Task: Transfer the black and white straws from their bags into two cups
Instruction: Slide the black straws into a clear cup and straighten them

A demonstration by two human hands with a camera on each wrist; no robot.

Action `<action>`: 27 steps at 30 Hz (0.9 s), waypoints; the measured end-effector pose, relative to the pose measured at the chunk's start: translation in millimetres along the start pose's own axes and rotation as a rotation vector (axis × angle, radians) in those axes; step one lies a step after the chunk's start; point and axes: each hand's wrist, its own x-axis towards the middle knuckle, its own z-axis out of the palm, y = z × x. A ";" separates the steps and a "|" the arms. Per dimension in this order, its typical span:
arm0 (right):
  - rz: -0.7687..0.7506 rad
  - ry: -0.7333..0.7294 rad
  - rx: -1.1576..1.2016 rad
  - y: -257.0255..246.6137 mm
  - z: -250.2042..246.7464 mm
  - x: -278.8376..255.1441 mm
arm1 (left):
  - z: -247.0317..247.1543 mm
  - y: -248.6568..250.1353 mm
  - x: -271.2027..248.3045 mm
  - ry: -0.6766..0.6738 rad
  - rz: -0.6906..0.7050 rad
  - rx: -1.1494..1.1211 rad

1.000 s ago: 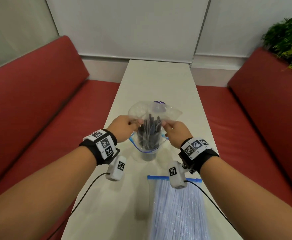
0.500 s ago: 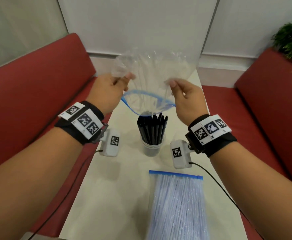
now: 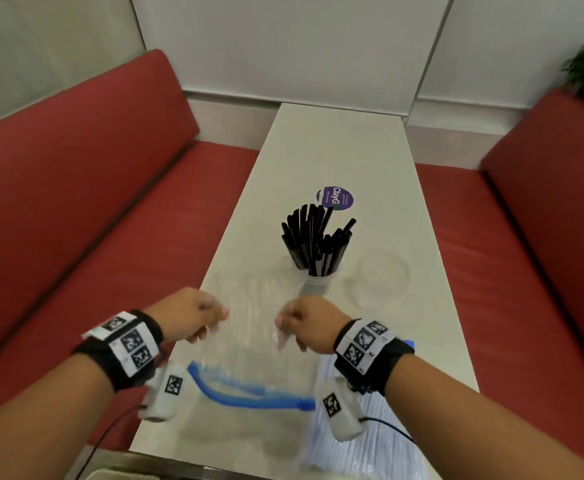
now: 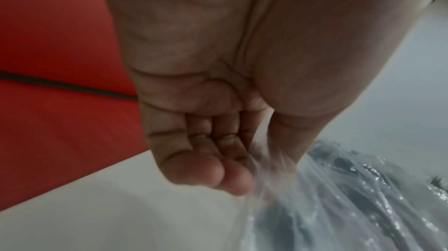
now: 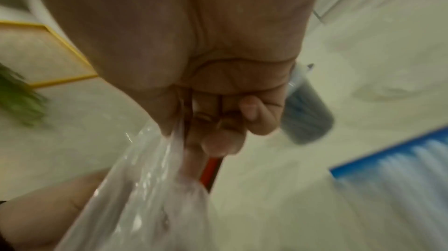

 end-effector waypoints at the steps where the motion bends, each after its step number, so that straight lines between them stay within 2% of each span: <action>1: 0.060 -0.041 0.003 10.0 9.7 3.6 | 8.6 -11.9 6.7 -0.017 -0.048 0.012; 4: 0.258 -0.037 0.031 33.4 28.1 15.0 | 23.8 -33.3 25.4 -0.061 -0.154 0.068; 7: 0.389 0.046 0.013 47.2 26.2 19.0 | 19.4 -29.4 36.6 -0.147 -0.226 0.320; 9: 0.454 0.110 -0.066 55.1 11.1 19.0 | 8.2 -19.9 44.8 -0.124 -0.218 0.557; 11: 0.485 0.202 -0.072 58.3 -9.0 17.5 | -3.9 -2.0 52.8 -0.053 -0.148 0.598; 13: 0.464 0.318 -0.005 55.4 -30.5 15.9 | -11.8 21.8 61.9 -0.012 -0.004 0.517; 17: 0.323 0.497 0.091 47.0 -60.8 26.6 | -4.4 73.4 92.2 -0.058 0.240 0.288; 22: 0.135 0.495 0.163 42.5 -68.4 49.5 | 21.9 102.3 139.2 -0.093 0.375 0.102; 27: 0.053 0.477 0.149 37.6 -71.7 62.7 | 36.6 123.2 148.1 -0.039 0.449 0.107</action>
